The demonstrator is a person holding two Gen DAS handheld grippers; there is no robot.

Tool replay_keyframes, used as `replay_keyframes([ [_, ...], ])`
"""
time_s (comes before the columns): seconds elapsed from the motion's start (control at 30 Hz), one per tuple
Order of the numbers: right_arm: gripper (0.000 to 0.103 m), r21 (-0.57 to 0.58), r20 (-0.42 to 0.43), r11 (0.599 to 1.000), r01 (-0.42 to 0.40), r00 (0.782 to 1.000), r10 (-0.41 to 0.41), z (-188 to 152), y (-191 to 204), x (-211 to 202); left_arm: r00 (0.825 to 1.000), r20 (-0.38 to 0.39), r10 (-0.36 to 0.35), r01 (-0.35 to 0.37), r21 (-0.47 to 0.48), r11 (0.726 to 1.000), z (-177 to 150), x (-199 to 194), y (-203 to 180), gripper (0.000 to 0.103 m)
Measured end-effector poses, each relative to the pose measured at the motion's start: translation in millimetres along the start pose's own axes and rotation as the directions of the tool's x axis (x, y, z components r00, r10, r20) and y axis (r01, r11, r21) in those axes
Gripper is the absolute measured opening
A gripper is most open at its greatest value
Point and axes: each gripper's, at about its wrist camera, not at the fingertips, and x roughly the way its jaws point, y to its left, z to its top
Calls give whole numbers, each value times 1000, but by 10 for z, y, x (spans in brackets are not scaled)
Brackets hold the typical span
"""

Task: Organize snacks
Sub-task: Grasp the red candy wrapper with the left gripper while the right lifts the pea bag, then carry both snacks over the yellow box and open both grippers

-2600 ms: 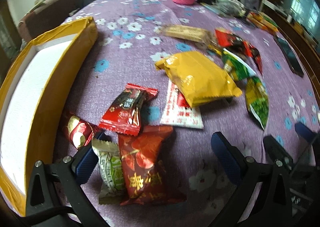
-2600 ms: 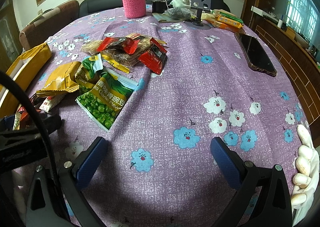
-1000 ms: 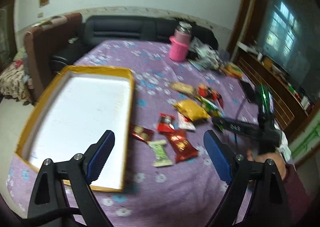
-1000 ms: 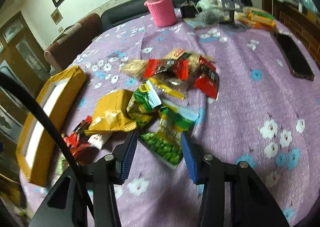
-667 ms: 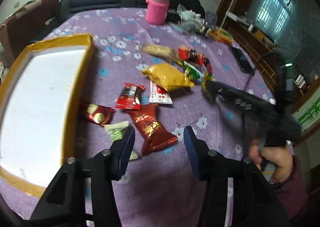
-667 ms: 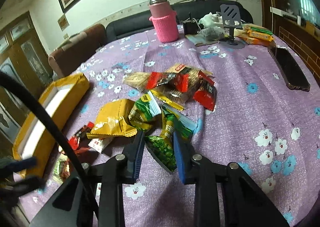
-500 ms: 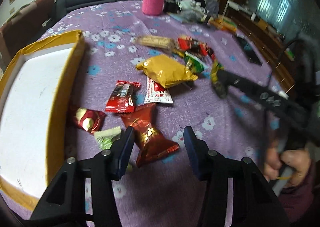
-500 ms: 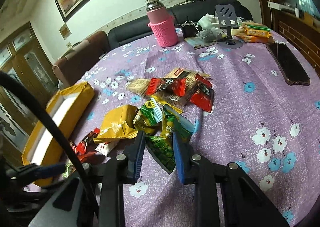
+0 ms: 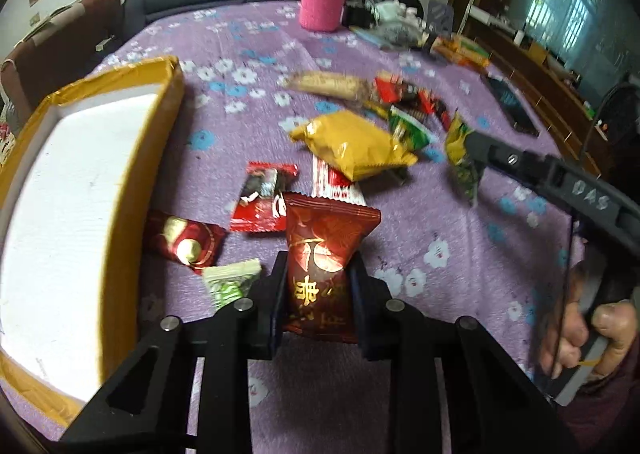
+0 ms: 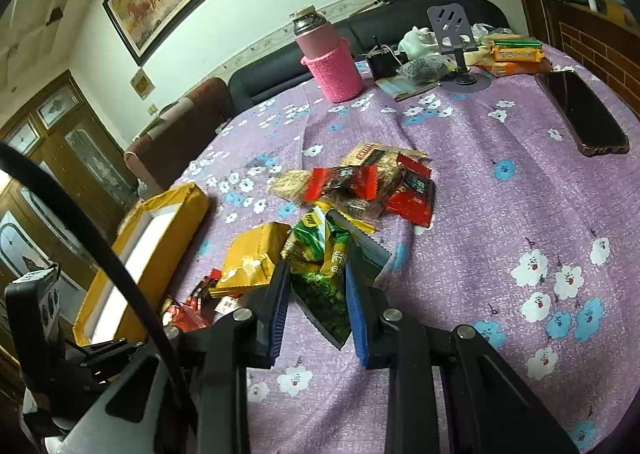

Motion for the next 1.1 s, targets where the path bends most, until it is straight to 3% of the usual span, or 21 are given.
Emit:
replay_keyframes([
  [0.27,27,-7,45,999,-44,998,44,-16,81,-116,995,103,-12,20,-77,997,-17,-571,344,30],
  [0.5,27,-47,10,990,-129,991,130,-9,566,-265,980,177,95,-58,-202,978,-126,-994,1081,30],
  [0.63,26,-119,-49,971,-207,978,203,4,1093,-219,971,181,155,-105,-259,960,-206,-1064,1441,30],
  [0.87,26,-146,-207,930,-339,929,306,-154,1888,232,966,140,217,-164,-318,934,-293,-962,1923,30],
  [1.1,26,-193,-353,916,-352,896,270,-446,2412,841,967,86,238,-193,-359,913,-348,-790,2225,30],
])
